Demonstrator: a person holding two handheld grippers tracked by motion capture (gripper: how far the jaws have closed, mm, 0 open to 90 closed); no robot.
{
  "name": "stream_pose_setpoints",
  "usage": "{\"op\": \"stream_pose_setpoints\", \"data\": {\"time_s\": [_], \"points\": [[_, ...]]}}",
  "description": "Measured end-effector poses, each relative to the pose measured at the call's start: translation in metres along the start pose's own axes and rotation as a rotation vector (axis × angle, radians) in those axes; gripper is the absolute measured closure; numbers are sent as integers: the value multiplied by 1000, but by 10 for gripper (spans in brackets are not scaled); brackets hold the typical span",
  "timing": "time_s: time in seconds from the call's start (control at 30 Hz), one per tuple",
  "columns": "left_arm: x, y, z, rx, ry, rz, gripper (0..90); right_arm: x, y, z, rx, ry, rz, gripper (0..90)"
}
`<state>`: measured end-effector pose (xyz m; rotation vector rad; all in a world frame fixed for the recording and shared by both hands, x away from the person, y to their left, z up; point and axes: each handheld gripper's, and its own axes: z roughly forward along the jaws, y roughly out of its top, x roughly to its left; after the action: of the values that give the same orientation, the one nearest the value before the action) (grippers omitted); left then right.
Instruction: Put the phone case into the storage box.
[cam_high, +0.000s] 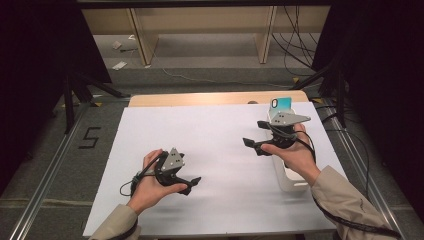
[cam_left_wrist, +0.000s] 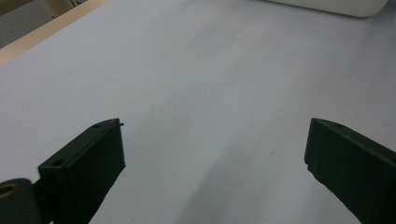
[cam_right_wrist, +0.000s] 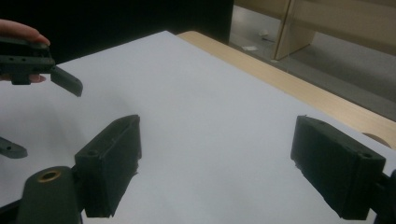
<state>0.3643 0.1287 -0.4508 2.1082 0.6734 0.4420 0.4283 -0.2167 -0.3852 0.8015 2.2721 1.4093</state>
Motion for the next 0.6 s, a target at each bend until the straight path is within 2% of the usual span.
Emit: {"op": "stream_pose_setpoints", "data": {"time_s": [0.6], "points": [[1,0,-1,-2,4,-3,42,15,-6,-6,30,15,-6,172]]}}
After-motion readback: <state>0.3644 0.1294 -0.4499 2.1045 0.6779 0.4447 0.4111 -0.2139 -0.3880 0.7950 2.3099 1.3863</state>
